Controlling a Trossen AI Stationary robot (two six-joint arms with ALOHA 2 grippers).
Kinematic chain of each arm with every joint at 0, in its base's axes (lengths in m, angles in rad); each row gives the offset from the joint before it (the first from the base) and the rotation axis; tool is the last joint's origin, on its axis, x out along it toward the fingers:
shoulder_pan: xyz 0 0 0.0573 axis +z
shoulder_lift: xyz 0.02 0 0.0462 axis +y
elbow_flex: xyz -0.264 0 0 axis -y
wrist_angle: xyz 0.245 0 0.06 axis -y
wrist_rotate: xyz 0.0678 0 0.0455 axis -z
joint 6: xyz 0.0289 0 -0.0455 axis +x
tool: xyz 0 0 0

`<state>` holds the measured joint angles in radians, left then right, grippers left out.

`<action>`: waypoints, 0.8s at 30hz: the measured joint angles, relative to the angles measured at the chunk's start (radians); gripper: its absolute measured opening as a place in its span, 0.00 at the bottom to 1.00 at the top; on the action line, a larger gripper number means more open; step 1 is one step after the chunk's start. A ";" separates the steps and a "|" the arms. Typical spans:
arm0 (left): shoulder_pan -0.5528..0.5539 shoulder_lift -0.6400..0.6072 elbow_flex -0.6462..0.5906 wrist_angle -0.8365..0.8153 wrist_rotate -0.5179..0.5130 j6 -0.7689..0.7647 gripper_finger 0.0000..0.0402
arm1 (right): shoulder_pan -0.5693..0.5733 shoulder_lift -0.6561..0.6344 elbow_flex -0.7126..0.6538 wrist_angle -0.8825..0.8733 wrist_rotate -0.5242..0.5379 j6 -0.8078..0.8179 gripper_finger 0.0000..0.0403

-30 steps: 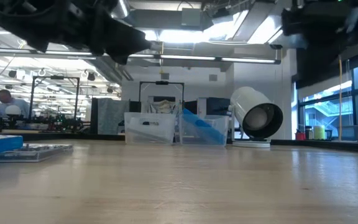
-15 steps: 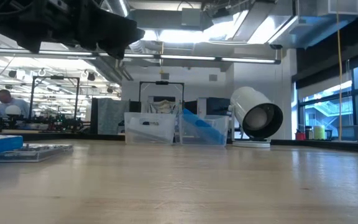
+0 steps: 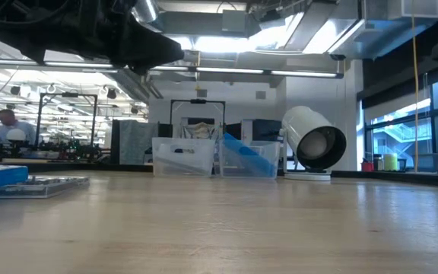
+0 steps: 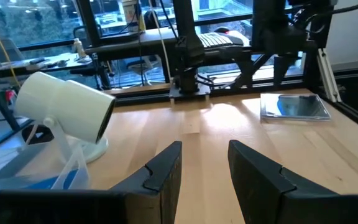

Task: Pick & place jewel cases by type
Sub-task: Put the right black CD Case into the left transparent bin

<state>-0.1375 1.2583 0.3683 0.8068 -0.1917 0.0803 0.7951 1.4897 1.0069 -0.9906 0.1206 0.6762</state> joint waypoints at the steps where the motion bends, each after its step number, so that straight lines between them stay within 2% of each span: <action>1: 0.000 0.000 0.000 0.003 0.000 0.010 0.32 | 0.004 0.005 0.000 0.006 0.012 0.000 0.68; 4: 0.000 0.000 0.000 0.015 -0.001 0.035 0.32 | 0.012 0.027 -0.011 0.039 0.036 0.000 0.68; 11: 0.000 0.000 0.001 0.042 0.002 0.037 0.32 | 0.014 0.074 -0.114 0.054 0.018 0.075 0.68; 15: 0.000 0.000 0.001 0.043 0.002 0.038 0.32 | 0.013 0.075 -0.171 0.122 -0.003 0.082 0.68; 24: 0.001 0.000 0.001 0.043 0.002 0.038 0.32 | 0.013 0.075 -0.188 0.167 -0.026 0.079 0.68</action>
<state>-0.1368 1.2583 0.3691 0.8494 -0.1898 0.1184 0.8085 1.5646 0.8192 -0.8239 0.0942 0.7548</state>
